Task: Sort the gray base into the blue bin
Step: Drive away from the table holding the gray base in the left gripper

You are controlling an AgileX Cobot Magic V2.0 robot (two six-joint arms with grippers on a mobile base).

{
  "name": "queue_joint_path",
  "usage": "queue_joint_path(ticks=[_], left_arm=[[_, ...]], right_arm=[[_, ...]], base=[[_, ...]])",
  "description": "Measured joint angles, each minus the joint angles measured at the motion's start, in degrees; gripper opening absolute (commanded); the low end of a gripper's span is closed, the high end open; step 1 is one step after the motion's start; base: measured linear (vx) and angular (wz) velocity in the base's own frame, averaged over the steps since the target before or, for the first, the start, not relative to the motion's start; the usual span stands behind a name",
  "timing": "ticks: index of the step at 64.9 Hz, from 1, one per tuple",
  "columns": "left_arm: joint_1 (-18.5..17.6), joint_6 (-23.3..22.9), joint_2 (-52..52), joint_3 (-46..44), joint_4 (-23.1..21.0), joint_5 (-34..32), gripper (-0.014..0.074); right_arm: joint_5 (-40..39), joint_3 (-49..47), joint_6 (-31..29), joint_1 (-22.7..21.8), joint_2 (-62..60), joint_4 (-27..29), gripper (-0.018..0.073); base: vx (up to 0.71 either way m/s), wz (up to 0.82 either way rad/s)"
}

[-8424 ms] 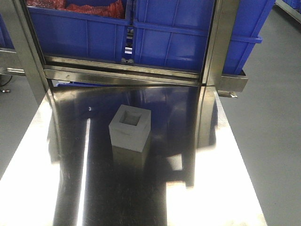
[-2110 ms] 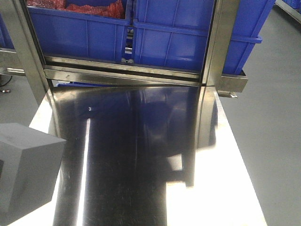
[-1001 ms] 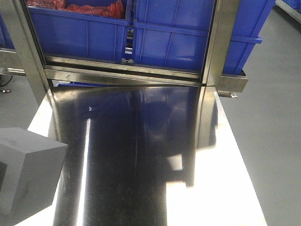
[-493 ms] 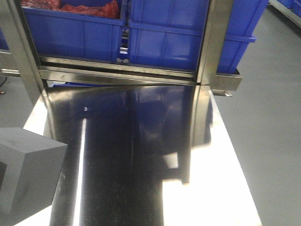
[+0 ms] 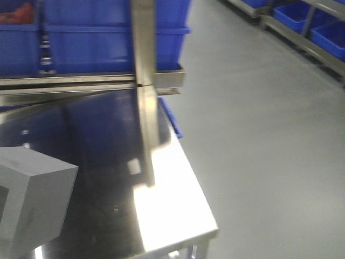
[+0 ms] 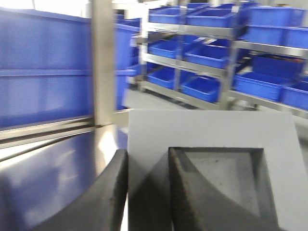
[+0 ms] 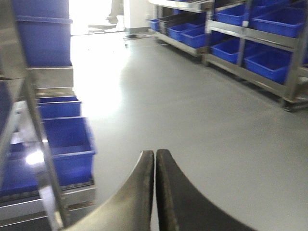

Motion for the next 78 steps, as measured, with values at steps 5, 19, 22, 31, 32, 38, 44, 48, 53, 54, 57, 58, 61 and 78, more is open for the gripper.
queue_joint_path(ticks=[5,19,22,31,32,38,44,48,53,54,57,58,61,78], left_arm=[[0.00,0.00,0.00,0.00,0.00,0.00,-0.0007],[0.00,0.00,0.00,0.00,0.00,0.00,-0.0006],[0.00,0.00,0.00,0.00,0.00,0.00,-0.0006],[0.00,0.00,0.00,0.00,0.00,0.00,-0.0006],[0.00,0.00,0.00,0.00,0.00,0.00,-0.0006],[0.00,0.00,0.00,0.00,0.00,0.00,-0.0006],[0.00,0.00,0.00,0.00,0.00,0.00,-0.0006],[0.00,0.00,0.00,0.00,0.00,0.00,-0.0006],[0.00,0.00,0.00,0.00,0.00,0.00,-0.0006],[0.00,0.00,0.00,0.00,0.00,0.00,-0.0006],[0.00,0.00,0.00,0.00,0.00,0.00,-0.0006],[0.00,0.00,0.00,0.00,0.00,0.00,-0.0006],[0.00,0.00,0.00,0.00,0.00,0.00,-0.0006],[0.00,0.00,0.00,0.00,0.00,0.00,-0.0006]], right_arm=[[0.00,0.00,0.00,0.00,0.00,0.00,-0.0005],[0.00,0.00,0.00,0.00,0.00,0.00,-0.0005],[0.00,0.00,0.00,0.00,0.00,0.00,-0.0005],[0.00,0.00,0.00,0.00,0.00,0.00,-0.0005],[0.00,0.00,0.00,0.00,0.00,0.00,-0.0005],[0.00,0.00,0.00,0.00,0.00,0.00,-0.0005],[0.00,0.00,0.00,0.00,0.00,0.00,-0.0005],[0.00,0.00,0.00,0.00,0.00,0.00,-0.0005],[0.00,0.00,0.00,0.00,0.00,0.00,-0.0005],[0.00,0.00,0.00,0.00,0.00,0.00,-0.0005],[0.00,0.00,0.00,0.00,0.00,0.00,-0.0005],[0.00,0.00,0.00,0.00,0.00,0.00,-0.0005],[0.00,0.00,0.00,0.00,0.00,0.00,-0.0005],[0.00,0.00,0.00,0.00,0.00,0.00,-0.0005]], base=[[-0.11,-0.71],[-0.11,-0.69],[-0.09,-0.66],[-0.06,-0.65],[-0.03,-0.63],[-0.02,-0.63],[0.01,-0.63],[0.03,-0.64],[0.05,-0.66],[0.06,-0.67],[0.06,-0.67],[0.06,-0.68],[0.07,-0.68],[0.08,-0.68]])
